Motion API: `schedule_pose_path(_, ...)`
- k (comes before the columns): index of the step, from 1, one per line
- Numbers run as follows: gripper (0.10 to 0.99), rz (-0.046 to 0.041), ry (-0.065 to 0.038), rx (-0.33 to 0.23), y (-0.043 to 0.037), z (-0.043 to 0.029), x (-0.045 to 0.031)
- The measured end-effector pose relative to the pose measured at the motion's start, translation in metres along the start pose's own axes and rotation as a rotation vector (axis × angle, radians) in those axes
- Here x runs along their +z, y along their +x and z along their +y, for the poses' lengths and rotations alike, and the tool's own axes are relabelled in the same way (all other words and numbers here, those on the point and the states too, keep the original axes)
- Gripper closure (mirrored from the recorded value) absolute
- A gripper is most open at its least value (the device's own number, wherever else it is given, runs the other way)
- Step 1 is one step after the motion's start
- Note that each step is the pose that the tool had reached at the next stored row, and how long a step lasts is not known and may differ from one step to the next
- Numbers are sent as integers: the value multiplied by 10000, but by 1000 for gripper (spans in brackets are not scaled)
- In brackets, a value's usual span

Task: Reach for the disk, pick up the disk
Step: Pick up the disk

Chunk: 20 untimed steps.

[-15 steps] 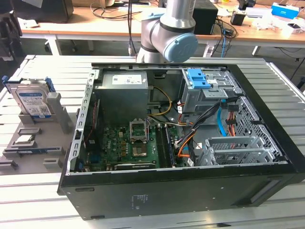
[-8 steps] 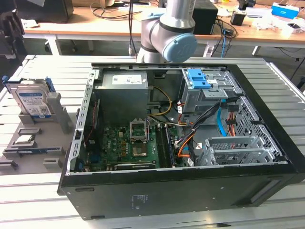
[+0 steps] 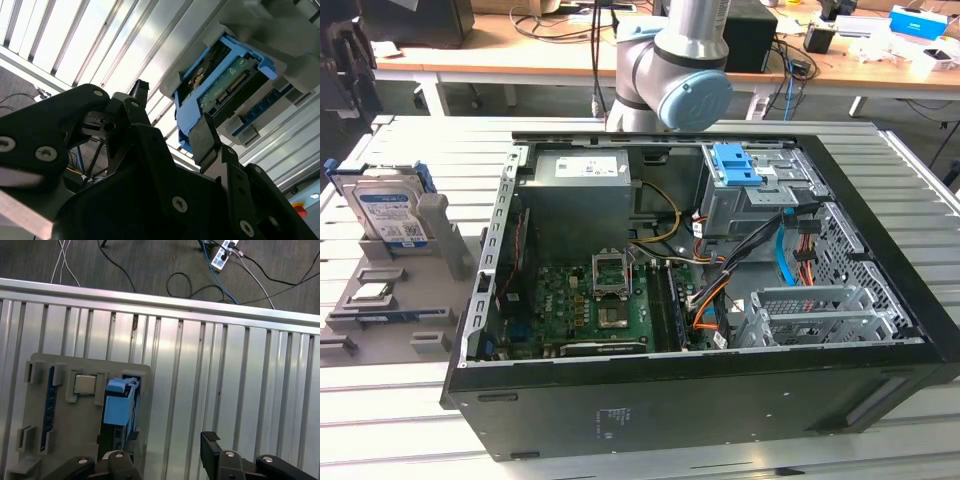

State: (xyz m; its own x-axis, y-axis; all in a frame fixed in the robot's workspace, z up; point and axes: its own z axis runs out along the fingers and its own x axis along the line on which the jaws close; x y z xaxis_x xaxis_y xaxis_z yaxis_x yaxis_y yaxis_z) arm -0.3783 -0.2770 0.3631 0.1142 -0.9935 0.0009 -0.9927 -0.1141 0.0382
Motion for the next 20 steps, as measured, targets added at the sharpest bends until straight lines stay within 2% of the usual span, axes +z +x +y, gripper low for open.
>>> schedule_pose_path(4,486,17,-2,3,13,1,1)
schedule_pose_path(6,486,95,-12,4,77,12,3)
schedule_pose_path(9,486,165,-19,7,150,31,9)
schedule_pose_path(11,486,242,-27,10,248,53,19)
schedule_pose_path(12,486,257,-30,10,330,64,34)
schedule_pose_path(16,486,255,-28,10,482,79,119)
schedule_pose_path(20,486,250,-31,96,529,80,233)
